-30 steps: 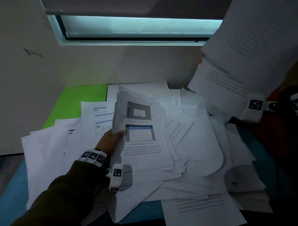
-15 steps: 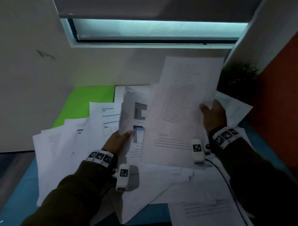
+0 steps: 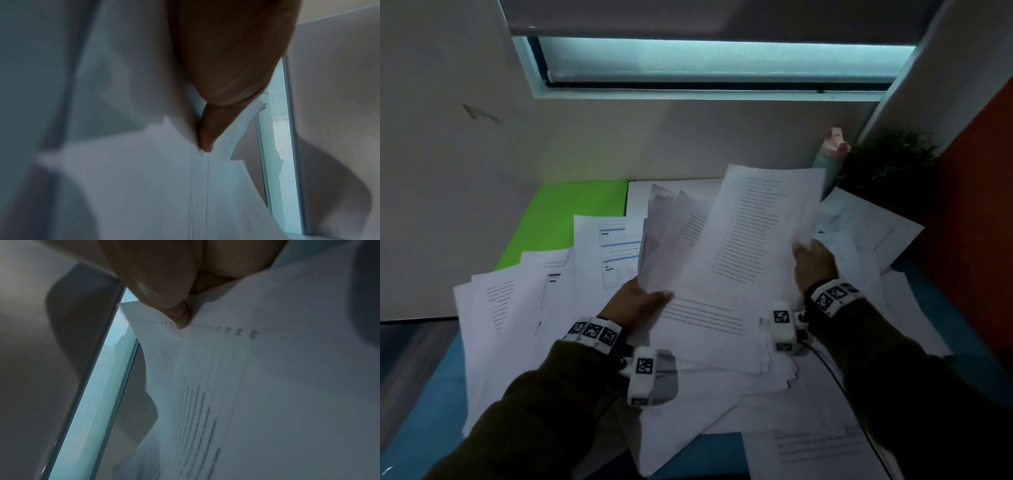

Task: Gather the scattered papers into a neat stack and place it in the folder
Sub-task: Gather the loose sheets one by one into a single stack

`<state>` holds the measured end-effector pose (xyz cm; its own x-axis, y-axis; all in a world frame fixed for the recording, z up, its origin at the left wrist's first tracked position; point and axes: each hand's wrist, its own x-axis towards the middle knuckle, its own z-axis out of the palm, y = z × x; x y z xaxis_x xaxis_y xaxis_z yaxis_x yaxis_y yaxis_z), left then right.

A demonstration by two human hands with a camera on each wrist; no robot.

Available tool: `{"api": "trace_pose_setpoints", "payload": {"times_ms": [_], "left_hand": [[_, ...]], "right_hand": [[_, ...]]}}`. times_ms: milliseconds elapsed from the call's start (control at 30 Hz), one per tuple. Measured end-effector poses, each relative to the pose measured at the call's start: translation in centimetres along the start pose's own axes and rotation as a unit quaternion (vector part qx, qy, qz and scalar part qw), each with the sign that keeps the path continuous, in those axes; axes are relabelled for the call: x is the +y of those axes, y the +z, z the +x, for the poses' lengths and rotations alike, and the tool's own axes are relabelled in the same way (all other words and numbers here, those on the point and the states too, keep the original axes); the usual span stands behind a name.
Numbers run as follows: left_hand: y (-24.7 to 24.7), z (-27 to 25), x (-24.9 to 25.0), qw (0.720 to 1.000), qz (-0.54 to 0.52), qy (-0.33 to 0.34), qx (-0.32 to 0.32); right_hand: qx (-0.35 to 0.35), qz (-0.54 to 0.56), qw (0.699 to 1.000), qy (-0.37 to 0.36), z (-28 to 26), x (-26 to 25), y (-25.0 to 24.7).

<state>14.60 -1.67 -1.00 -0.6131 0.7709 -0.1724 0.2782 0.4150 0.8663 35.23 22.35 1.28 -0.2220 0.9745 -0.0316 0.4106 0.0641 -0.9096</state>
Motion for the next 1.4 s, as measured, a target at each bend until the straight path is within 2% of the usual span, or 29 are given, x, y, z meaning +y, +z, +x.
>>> {"api": "trace_pose_setpoints", "payload": {"times_ms": [100, 200, 300, 400, 533, 567, 700, 767, 833, 900, 1000, 1033, 1100, 1133, 1267, 1333, 1400], "left_hand": [[0.3, 0.3, -0.7, 0.996, -0.088, -0.022, -0.011], [0.4, 0.6, -0.8, 0.988, -0.146, -0.043, -0.016], [0.5, 0.6, -0.5, 0.987, -0.152, -0.052, -0.012], [0.7, 0.3, 0.0, 0.976, -0.204, -0.076, -0.015], [0.6, 0.2, -0.1, 0.983, -0.150, -0.104, 0.024], [0.5, 0.3, -0.3, 0.980, -0.166, -0.106, 0.022], [0.0, 0.4, -0.7, 0.965, -0.249, -0.070, -0.044], [0.2, 0.5, -0.7, 0.974, -0.215, -0.053, -0.053], [0.5, 0.6, -0.4, 0.989, -0.138, -0.043, -0.033], [0.9, 0.3, 0.1, 0.992, -0.119, -0.034, -0.016], [0.9, 0.0, 0.6, 0.995, -0.097, -0.025, -0.019], [0.8, -0.1, 0.6, 0.996, -0.084, -0.018, -0.014], [0.5, 0.2, 0.2, 0.997, -0.080, -0.015, -0.018], [0.3, 0.2, 0.2, 0.996, -0.081, -0.017, -0.024], [0.6, 0.0, 1.0, 0.993, -0.104, -0.008, -0.048], [0.8, -0.1, 1.2, 0.984, -0.160, -0.008, -0.073], [0.8, 0.5, 0.5, 0.975, -0.206, -0.030, -0.077]], "right_hand": [[-0.029, -0.038, 0.999, -0.001, 1.4, 1.3, -2.1], [-0.098, -0.059, 0.993, -0.004, 1.1, 2.4, -2.8], [-0.146, -0.092, 0.985, -0.016, 0.0, 3.2, -1.5], [-0.144, -0.090, 0.985, -0.014, -1.2, 2.9, 0.6], [-0.149, -0.053, 0.987, -0.013, -2.6, 0.9, 3.9], [-0.152, -0.038, 0.988, -0.013, -2.6, 0.6, 4.4], [-0.171, -0.022, 0.985, -0.029, -2.6, -0.5, 4.8], [-0.219, -0.029, 0.974, -0.050, -2.8, -0.7, 4.7], [-0.271, -0.063, 0.959, -0.062, -2.5, -0.4, 4.4], [-0.248, -0.124, 0.959, -0.057, -1.3, 0.1, 3.1], [-0.085, -0.200, 0.976, 0.010, 1.7, 1.2, -1.2], [-0.042, -0.244, 0.968, 0.048, 2.7, 1.8, -3.2], [-0.003, -0.321, 0.938, 0.127, 3.8, 3.4, -6.5], [-0.007, -0.333, 0.931, 0.152, 3.9, 4.0, -7.6], [-0.029, -0.303, 0.939, 0.159, 4.4, 5.9, -8.9], [-0.050, -0.293, 0.943, 0.147, 4.6, 5.9, -9.1], [-0.099, -0.321, 0.934, 0.120, 4.5, 5.4, -9.5]]}}
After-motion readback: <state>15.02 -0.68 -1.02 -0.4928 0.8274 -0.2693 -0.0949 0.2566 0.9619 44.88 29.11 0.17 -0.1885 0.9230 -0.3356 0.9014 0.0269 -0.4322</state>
